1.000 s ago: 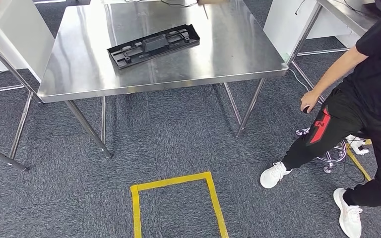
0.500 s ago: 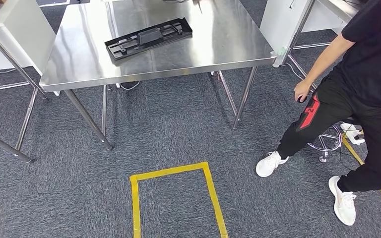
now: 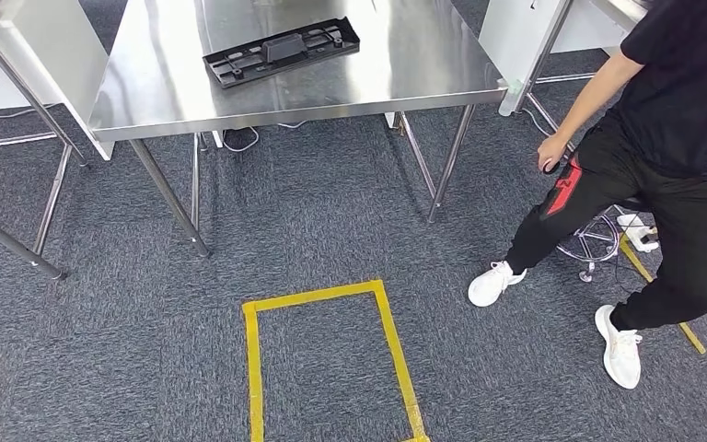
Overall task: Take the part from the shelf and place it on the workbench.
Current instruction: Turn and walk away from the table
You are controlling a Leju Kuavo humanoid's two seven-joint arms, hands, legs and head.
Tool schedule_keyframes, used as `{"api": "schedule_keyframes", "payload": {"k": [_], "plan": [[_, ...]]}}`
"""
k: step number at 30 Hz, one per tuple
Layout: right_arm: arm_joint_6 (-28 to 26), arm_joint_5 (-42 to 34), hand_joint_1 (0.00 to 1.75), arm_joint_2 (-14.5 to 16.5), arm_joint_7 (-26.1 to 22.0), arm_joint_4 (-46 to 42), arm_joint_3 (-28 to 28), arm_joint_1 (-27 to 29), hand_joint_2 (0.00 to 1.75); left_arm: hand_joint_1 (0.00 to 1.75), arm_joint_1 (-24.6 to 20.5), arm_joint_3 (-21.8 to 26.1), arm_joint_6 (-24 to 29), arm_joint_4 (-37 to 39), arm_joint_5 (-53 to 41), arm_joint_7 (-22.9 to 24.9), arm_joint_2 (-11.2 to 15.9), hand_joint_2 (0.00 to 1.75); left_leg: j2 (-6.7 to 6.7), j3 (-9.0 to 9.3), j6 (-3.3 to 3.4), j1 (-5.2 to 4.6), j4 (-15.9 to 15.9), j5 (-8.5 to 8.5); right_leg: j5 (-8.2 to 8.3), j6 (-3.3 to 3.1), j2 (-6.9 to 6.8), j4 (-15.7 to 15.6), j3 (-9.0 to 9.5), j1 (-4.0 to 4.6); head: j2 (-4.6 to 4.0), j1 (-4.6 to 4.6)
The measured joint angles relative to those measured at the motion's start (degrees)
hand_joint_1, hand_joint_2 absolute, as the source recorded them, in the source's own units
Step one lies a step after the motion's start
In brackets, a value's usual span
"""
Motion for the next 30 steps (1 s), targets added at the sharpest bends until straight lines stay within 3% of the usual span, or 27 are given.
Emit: {"api": "schedule_keyframes", "payload": {"k": [2, 3, 5, 6, 7, 8, 10, 11, 12, 13, 15, 17, 18, 20, 21, 23, 25, 26, 27, 28, 29, 30], "plan": [[0.0, 0.0, 0.0, 0.0, 0.0, 0.0, 0.0, -0.1, 0.0, 0.0, -0.1, 0.0, 0.0, 0.0, 0.0, 0.0, 0.0, 0.0, 0.05, -0.94, -0.74, -0.08, 0.3, 1.17, -0.72, -0.88, 0.16, -8.2, 4.93, 0.31, 0.0, 0.0], [0.0, 0.0, 0.0, 0.1, 0.0, 0.0, 0.0, -0.1, 0.0, 0.0, -0.1, 0.0, 0.0, -0.1, 0.0, 0.0, 0.1, 0.0, 0.06, -1.17, -1.06, -0.14, 0.3, 1.76, -1.35, -1.47, 0.24, -10.2, 5.8, 0.61, 0.01, 0.0], [0.0, 0.0, 0.0, 0.1, 0.0, 0.0, 0.0, -0.1, 0.0, 0.0, -0.1, 0.0, 0.0, -0.1, 0.0, 0.0, 0.1, 0.0, -0.04, -1.48, -1.63, -0.03, 0.3, 2.35, -0.95, -2.54, 0.21, -10.3, 5.01, 0.5, 0.01, -0.08], [0.0, 0.0, 0.0, 0.1, 0.0, 0.1, 0.0, -0.1, 0.0, 0.0, -0.1, 0.0, 0.0, 0.0, 0.0, 0.0, 0.1, 0.0, -0.16, -1.78, -1.93, 0.09, 0.9, 1.34, -0.52, -3.23, 0.08, -10.1, 4.56, 0.32, 0.01, -0.12], [-0.1, 0.1, 0.0, 0.1, 0.0, 0.1, 0.0, -0.1, 0.0, 0.0, 0.0, 0.0, 0.0, 0.0, 0.0, 0.1, 0.1, 0.0, -0.26, -2.23, -2.23, 0.22, 2.4, -0.88, 0.06, -4.03, -0.1, -10.1, 4.02, 0.15, 0.0, -0.17], [-0.1, 0.1, 0.0, 0.1, 0.1, 0.1, 0.0, 0.0, 0.0, 0.0, 0.0, 0.0, 0.0, 0.0, 0.0, 0.1, 0.1, 0.0, -0.35, -2.86, -2.5, 0.36, 5.1, -3.98, 0.71, -4.7, -0.28, -10.1, 3.37, 0.09, 0.0, -0.22], [-0.2, 0.3, 0.0, 0.1, 0.2, 0.1, 0.0, 0.0, 0.0, 0.0, 0.0, 0.0, 0.0, 0.0, 0.0, 0.1, 0.2, 0.0, -0.38, -4.16, -2.86, 0.43, 12.3, -9.59, 2.03, -5.34, -0.46, -10.0, 1.85, 0.45, 0.0, -0.27], [-0.3, 0.4, 0.0, 0.2, 0.2, 0.2, 0.0, 0.0, 0.0, 0.0, 0.0, 0.0, 0.0, 0.0, 0.0, 0.1, 0.2, 0.0, -0.4, -4.36, -2.93, 0.42, 15.3, -10.5, 2.67, -5.36, -0.49, -9.8, 1.02, 0.58, 0.0, -0.26], [-0.4, 0.5, 0.0, 0.2, 0.3, 0.2, 0.0, 0.0, 0.0, 0.0, 0.0, 0.0, 0.0, 0.0, 0.0, 0.1, 0.2, 0.0, -0.42, -3.86, -2.9, 0.42, 16.8, -9.93, 3.26, -5.27, -0.51, -9.5, 0.07, 0.68, 0.0, -0.27], [-0.5, 0.5, 0.0, 0.2, 0.4, 0.2, 0.0, 0.0, 0.0, 0.0, 0.0, 0.0, 0.0, 0.0, 0.0, 0.1, 0.2, 0.0, -0.44, -2.4, -2.76, 0.42, 16.4, -8.39, 3.77, -5.14, -0.51, -9.0, -0.91, 0.73, 0.0, -0.27], [-0.8, 0.5, 0.0, 0.2, 0.5, 0.2, 0.0, 0.0, 0.0, 0.0, 0.0, 0.0, 0.0, -0.1, 0.0, 0.0, 0.3, 0.0, -0.63, 3.03, -2.16, 0.34, 10.2, -5.95, 4.56, -4.75, -0.48, -8.1, -2.84, 0.78, 0.0, -0.29], [-1.0, 0.6, 0.0, 0.4, 0.6, 0.2, 0.0, 0.0, 0.0, 0.0, -0.1, 0.0, 0.0, -0.1, 0.0, 0.0, 0.3, 0.0, -0.86, 8.19, -1.55, 0.11, 2.4, -6.68, 5.35, -4.16, -0.5, -7.5, -3.94, 0.95, 0.0, -0.25], [-1.1, 0.6, 0.0, 0.5, 0.7, 0.2, 0.0, 0.0, 0.0, 0.0, -0.1, 0.0, 0.0, -0.1, 0.0, -0.1, 0.3, 0.0, -0.93, 9.35, -1.28, -0.07, 0.3, -7.33, 5.85, -3.74, -0.54, -7.4, -4.31, 0.96, 0.0, -0.23], [-1.2, 0.8, 0.0, 0.6, 0.8, 0.2, 0.0, 0.0, 0.0, 0.0, -0.1, 0.0, 0.0, -0.1, 0.0, -0.1, 0.3, 0.0, -0.83, 9.14, -0.64, -0.23, -1.0, -6.86, 6.8, -2.93, -0.6, -7.5, -4.88, 0.92, 0.0, -0.19], [-1.3, 0.9, 0.0, 0.6, 0.8, 0.2, 0.0, 0.0, 0.0, 0.0, -0.1, 0.0, 0.0, -0.1, 0.0, -0.1, 0.3, 0.0, -0.67, 8.58, -0.21, -0.19, -1.3, -6.19, 6.49, -2.77, -0.51, -7.1, -5.27, 0.92, 0.0, -0.22], [-1.3, 1.1, 0.0, 0.6, 0.8, 0.3, 0.0, 0.1, 0.0, 0.0, -0.1, 0.0, 0.1, -0.1, 0.0, 0.0, 0.1, 0.0, -0.37, 7.11, 0.58, 0.02, -1.8, -4.64, 3.04, -3.22, -0.22, -3.9, -6.64, 0.97, 0.0, -0.03], [-1.3, 1.3, 0.0, 0.6, 0.8, 0.3, 0.0, 0.0, 0.0, 0.0, -0.1, 0.0, 0.4, -0.1, 0.1, 0.0, 0.1, 0.0, -0.22, 5.3, 0.8, -0.1, -1.8, -3.21, -2.11, -3.71, -0.02, 3.0, -8.38, 0.74, 0.0, 0.16], [-1.3, 1.4, 0.0, 0.5, 0.8, 0.3, 0.0, 0.1, 0.0, 0.0, 0.0, 0.0, 0.5, -0.1, 0.1, -0.1, 0.0, 0.0, -0.14, 4.33, 0.71, -0.13, -1.7, -2.44, -3.42, -3.41, 0.0, 6.4, -8.79, 0.59, 0.0, 0.17], [-1.3, 1.4, 0.0, 0.5, 0.8, 0.3, 0.0, 0.0, 0.0, 0.0, 0.0, 0.0, 0.5, -0.1, 0.1, -0.1, 0.0, 0.0, -0.05, 3.45, 0.6, -0.14, -1.7, -1.67, -3.37, -2.75, 0.0, 8.7, -8.58, 0.46, 0.0, 0.17], [-1.3, 1.4, 0.0, 0.4, 0.8, 0.3, 0.0, 0.0, 0.0, 0.0, 0.0, 0.0, 0.6, -0.1, 0.1, -0.1, -0.1, 0.0, 0.03, 2.54, 0.44, -0.12, -1.6, -0.92, -2.1, -1.86, 0.0, 9.1, -7.49, 0.34, 0.0, 0.18], [-1.3, 1.5, 0.0, 0.3, 0.8, 0.3, 0.0, 0.0, 0.0, 0.0, 0.0, 0.0, 0.6, -0.1, 0.1, -0.1, -0.1, 0.0, 0.08, 1.63, 0.23, -0.07, -1.4, -0.21, -0.4, -1.06, 0.0, 7.4, -5.42, 0.19, 0.0, 0.17], [-1.3, 1.5, 0.0, 0.3, 0.8, 0.3, 0.0, -0.1, 0.0, 0.0, -0.1, 0.0, 0.6, -0.1, 0.1, -0.1, -0.2, 0.0, 0.1, 0.8, -0.05, -0.07, -1.0, 0.43, 0.71, -0.6, 0.03, 3.8, -2.4, -0.02, 0.0, 0.17]]}}
